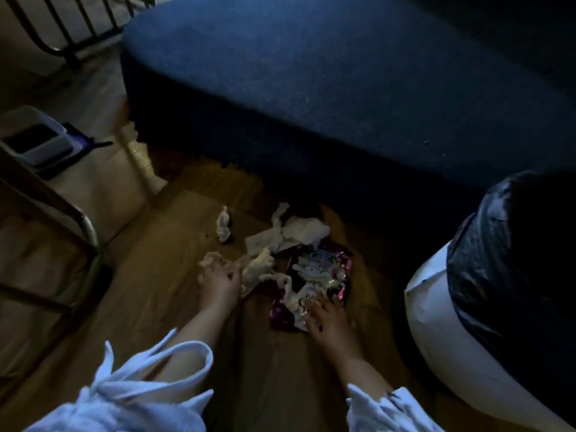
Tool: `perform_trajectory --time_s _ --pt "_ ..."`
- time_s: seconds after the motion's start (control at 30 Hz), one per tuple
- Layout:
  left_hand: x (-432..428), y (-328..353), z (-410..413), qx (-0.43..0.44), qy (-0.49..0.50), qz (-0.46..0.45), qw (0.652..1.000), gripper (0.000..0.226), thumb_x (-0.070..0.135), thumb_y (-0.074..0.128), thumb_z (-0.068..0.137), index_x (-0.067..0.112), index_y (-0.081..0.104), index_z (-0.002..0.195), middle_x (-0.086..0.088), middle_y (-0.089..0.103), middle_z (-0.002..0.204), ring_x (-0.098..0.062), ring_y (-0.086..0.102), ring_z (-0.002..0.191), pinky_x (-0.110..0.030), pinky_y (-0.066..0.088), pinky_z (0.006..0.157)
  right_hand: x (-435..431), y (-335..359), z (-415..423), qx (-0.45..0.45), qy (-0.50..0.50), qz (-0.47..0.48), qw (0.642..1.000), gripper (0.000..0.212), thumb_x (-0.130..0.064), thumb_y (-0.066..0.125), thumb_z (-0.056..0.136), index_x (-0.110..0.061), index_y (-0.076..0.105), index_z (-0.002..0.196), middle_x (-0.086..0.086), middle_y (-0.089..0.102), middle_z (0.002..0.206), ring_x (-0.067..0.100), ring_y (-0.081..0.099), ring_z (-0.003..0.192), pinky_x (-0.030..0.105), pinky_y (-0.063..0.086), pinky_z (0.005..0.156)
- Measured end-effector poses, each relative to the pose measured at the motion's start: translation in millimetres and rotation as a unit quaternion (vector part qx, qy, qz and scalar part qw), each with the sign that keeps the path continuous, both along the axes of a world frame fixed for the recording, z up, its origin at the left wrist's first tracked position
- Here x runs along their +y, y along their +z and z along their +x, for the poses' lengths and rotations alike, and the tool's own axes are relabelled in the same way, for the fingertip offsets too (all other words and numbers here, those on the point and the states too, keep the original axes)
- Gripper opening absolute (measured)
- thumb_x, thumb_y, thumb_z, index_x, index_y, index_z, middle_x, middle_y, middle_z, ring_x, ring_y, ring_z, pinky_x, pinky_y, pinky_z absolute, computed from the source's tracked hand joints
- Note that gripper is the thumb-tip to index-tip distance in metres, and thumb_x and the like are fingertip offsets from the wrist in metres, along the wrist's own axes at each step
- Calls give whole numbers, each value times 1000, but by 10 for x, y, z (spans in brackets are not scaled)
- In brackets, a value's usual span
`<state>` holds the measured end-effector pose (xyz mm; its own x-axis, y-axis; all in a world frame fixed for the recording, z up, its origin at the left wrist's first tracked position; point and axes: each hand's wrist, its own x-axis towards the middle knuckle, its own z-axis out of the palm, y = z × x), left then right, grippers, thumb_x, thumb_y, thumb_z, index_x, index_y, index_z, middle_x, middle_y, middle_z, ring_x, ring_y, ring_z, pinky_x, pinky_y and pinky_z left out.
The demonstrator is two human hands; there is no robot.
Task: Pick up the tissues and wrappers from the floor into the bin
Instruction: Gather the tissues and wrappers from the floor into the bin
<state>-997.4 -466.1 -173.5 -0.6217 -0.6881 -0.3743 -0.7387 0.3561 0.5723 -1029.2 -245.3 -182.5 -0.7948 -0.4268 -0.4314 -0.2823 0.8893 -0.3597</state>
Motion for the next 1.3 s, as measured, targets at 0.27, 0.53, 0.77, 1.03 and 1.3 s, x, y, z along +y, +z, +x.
perform_trajectory --time_s 0.27,0.53,0.77,1.03,1.3 --pt "194 3 -67 10 -97 45 994 87 55 59 79 36 8 147 -3 -14 157 -35 -13 143 -59 8 113 249 -138 398 101 -9 -26 995 28 -48 43 74 -43 64 92 -14 67 105 14 50 100 45 55 68" --pt "199 -118 75 9 -193 -37 980 55 11 57 87 17 39 138 -12 31 148 -29 25 136 -38 29 108 -209 -31 -97 222 -74 -229 945 30 -32 45 81 -17 69 88 9 64 100 21 50 99 28 34 86" --pt "22 -97 32 200 73 113 970 60 7 52 89 6 26 143 -24 42 136 -39 43 125 -49 37 103 -750 128 -868 67 -62 -112 990 67 -40 56 88 -34 21 145 4 1 157 33 6 143 46 23 114" --pt "-644 31 -535 93 -84 15 992 74 2 55 87 20 18 148 -11 5 157 -35 21 140 -41 29 111 -1336 -101 -894 13 86 -83 993 52 -20 57 88 -10 41 136 22 32 145 36 38 130 37 35 104" --pt "-442 -47 -585 -22 -167 17 986 63 19 54 92 8 23 145 -20 17 152 -39 34 132 -43 34 104 -908 187 -686 70 -201 -423 881 17 -5 50 78 4 58 90 17 63 86 25 59 79 24 43 67"
